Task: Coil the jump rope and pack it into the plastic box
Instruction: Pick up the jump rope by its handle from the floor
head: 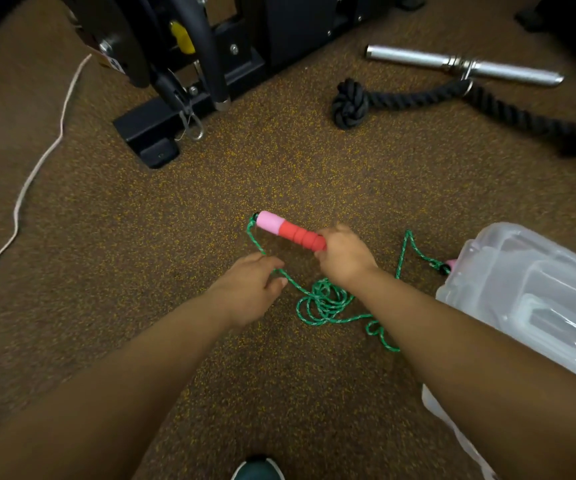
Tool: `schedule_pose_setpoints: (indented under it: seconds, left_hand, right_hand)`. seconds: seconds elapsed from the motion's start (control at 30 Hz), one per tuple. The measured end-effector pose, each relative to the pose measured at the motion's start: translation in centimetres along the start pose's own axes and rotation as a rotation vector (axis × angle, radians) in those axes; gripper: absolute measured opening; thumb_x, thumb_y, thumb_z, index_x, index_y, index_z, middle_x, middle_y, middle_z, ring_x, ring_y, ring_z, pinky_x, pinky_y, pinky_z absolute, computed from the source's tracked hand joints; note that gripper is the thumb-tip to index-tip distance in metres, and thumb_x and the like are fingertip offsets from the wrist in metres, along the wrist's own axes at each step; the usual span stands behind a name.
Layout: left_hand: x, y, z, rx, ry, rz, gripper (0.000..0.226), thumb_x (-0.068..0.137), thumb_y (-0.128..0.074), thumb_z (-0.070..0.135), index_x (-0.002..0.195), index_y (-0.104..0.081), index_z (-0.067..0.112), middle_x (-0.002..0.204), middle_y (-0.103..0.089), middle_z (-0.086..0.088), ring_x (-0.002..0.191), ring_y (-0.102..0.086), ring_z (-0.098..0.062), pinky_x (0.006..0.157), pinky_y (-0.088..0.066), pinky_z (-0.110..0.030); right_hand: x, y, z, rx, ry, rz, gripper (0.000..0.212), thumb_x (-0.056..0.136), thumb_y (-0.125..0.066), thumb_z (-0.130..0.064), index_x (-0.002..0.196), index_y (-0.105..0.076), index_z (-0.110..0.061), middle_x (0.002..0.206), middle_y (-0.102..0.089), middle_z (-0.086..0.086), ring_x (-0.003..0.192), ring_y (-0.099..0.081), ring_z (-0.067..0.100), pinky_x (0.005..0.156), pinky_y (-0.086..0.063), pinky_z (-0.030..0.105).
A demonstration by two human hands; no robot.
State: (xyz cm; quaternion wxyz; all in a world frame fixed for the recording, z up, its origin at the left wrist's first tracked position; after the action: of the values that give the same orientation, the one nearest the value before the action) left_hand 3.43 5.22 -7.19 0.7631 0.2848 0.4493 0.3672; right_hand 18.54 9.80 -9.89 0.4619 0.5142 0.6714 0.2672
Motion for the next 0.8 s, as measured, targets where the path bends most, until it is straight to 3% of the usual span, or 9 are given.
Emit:
schedule_pose_setpoints:
  seconds: [0.1, 0.27, 0.33, 0.4, 0.57, 0.67, 0.8]
  left_hand:
    - [-0.3, 1.6, 2.5, 0.006, -0.007, -0.002, 0.046, 0.096, -0.047, 0.034, 0.138, -0.046, 0.014, 0.139, -0.048, -0.014, 0.134, -0.038, -0.028, 0.109, -0.029, -0.030]
    - [-2.2, 4.8, 7.9, -0.012, -0.057, 0.030, 0.044, 0.097, -0.045, 0.035, 0.136, -0.048, 0.015, 0.136, -0.049, -0.011, 0.128, -0.043, -0.026, 0.104, -0.033, -0.029]
    - [-3.3, 5.9, 10.3, -0.018, -0.077, 0.037, 0.044, 0.098, -0.044, 0.036, 0.136, -0.049, 0.015, 0.134, -0.050, -0.010, 0.128, -0.044, -0.025, 0.102, -0.033, -0.026]
    - [-4.5, 6.7, 12.6, -0.027, -0.092, 0.042, 0.042, 0.099, -0.042, 0.036, 0.134, -0.051, 0.017, 0.133, -0.050, -0.009, 0.127, -0.045, -0.024, 0.098, -0.033, -0.023]
    - [-7.1, 7.3, 17.4, -0.086, -0.112, 0.035, 0.040, 0.099, -0.040, 0.038, 0.128, -0.057, 0.015, 0.132, -0.055, -0.011, 0.121, -0.050, -0.026, 0.095, -0.036, -0.026]
    - [-8.1, 5.8, 18.7, -0.180, -0.096, 0.000, 0.043, 0.099, -0.039, 0.042, 0.125, -0.059, 0.014, 0.131, -0.059, -0.011, 0.120, -0.054, -0.027, 0.099, -0.042, -0.032]
    - [-8.8, 4.2, 19.0, -0.443, -0.070, -0.049, 0.045, 0.100, -0.033, 0.042, 0.118, -0.063, 0.013, 0.125, -0.063, -0.011, 0.113, -0.058, -0.024, 0.102, -0.041, -0.034]
  right_hand:
    - [-1.9, 4.2, 1.6, 0.147, -0.132, -0.026, 0.027, 0.089, -0.057, -0.017, 0.115, -0.061, -0.013, 0.102, -0.063, 0.012, 0.088, -0.059, 0.029, 0.072, -0.042, 0.029]
    - [-6.8, 10.1, 4.5, 0.349, -0.250, -0.060, 0.023, 0.089, -0.057, -0.021, 0.105, -0.065, -0.006, 0.086, -0.062, 0.013, 0.078, -0.057, 0.024, 0.068, -0.040, 0.030]
    - [-9.5, 11.9, 5.3, 0.570, -0.315, -0.056, 0.023, 0.090, -0.056, -0.015, 0.105, -0.065, -0.001, 0.085, -0.062, 0.015, 0.075, -0.056, 0.025, 0.068, -0.043, 0.035]
    - [-12.6, 13.6, 5.5, 0.820, -0.362, -0.070, 0.016, 0.093, -0.053, -0.009, 0.103, -0.062, -0.001, 0.087, -0.060, 0.013, 0.071, -0.054, 0.021, 0.062, -0.048, 0.029]
    - [-20.2, 17.6, 5.3, 1.147, -0.327, -0.117, 0.011, 0.095, -0.051, -0.012, 0.097, -0.060, -0.008, 0.094, -0.065, 0.011, 0.075, -0.064, 0.015, 0.075, -0.053, 0.028]
    - [-24.0, 19.1, 5.6, 1.288, -0.301, -0.111, 0.023, 0.091, -0.055, -0.012, 0.112, -0.060, -0.004, 0.099, -0.069, 0.010, 0.079, -0.067, 0.016, 0.074, -0.057, 0.029]
    - [-27.5, 18.8, 6.0, 1.406, -0.250, -0.135, 0.037, 0.074, -0.063, -0.011, 0.111, -0.062, -0.004, 0.104, -0.070, 0.011, 0.082, -0.069, 0.018, 0.081, -0.055, 0.031]
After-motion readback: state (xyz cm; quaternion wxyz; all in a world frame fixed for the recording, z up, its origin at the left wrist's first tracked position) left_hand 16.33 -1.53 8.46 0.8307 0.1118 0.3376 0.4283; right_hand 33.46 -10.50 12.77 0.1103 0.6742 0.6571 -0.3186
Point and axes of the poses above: each hand's wrist, its own x-axis towards the middle knuckle, its own y-axis out of the back of the hand, z = x × y, the point moved 8 cm from there along x, towards the middle knuckle
